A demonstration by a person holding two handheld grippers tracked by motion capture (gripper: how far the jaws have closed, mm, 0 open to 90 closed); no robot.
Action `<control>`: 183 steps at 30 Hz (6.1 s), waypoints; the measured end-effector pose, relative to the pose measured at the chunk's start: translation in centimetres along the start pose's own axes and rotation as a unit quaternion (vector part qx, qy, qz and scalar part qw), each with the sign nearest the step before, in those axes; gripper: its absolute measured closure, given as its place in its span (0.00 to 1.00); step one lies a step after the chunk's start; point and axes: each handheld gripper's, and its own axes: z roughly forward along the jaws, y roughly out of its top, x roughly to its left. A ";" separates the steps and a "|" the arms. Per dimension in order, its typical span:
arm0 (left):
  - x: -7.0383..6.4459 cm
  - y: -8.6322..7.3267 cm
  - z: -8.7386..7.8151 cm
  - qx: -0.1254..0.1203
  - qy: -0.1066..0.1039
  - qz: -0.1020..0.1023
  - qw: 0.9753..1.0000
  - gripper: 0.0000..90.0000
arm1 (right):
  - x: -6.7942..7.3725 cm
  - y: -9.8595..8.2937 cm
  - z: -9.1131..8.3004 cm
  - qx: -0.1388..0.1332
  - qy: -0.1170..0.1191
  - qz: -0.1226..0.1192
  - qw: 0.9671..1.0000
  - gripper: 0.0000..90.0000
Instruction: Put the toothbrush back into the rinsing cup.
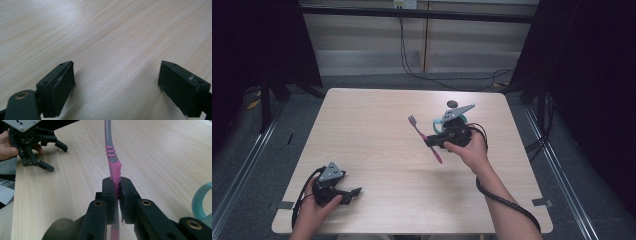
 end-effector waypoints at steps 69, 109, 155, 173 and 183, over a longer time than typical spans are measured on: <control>0.0 0.0 0.0 0.001 0.000 0.002 1.000 0.15 | -3.9 1.0 -6.8 -0.143 -0.143 0.096 0.975 0.93; 0.0 0.0 0.0 -0.002 0.000 -0.002 1.000 0.15 | -7.5 0.9 -6.1 -0.166 -0.223 0.142 0.950 0.93; 0.0 0.0 -0.1 0.004 0.003 0.006 1.000 0.15 | -8.3 -2.2 -2.5 -0.149 -0.228 0.143 0.951 0.93; 0.0 0.0 -0.1 0.004 0.003 0.005 1.000 0.15 | -8.2 -3.2 -2.1 -0.134 -0.231 0.140 0.953 0.92; -0.1 0.0 -0.1 0.004 0.003 0.005 1.000 0.15 | -8.2 -3.6 -1.8 -0.121 -0.238 0.143 0.953 0.92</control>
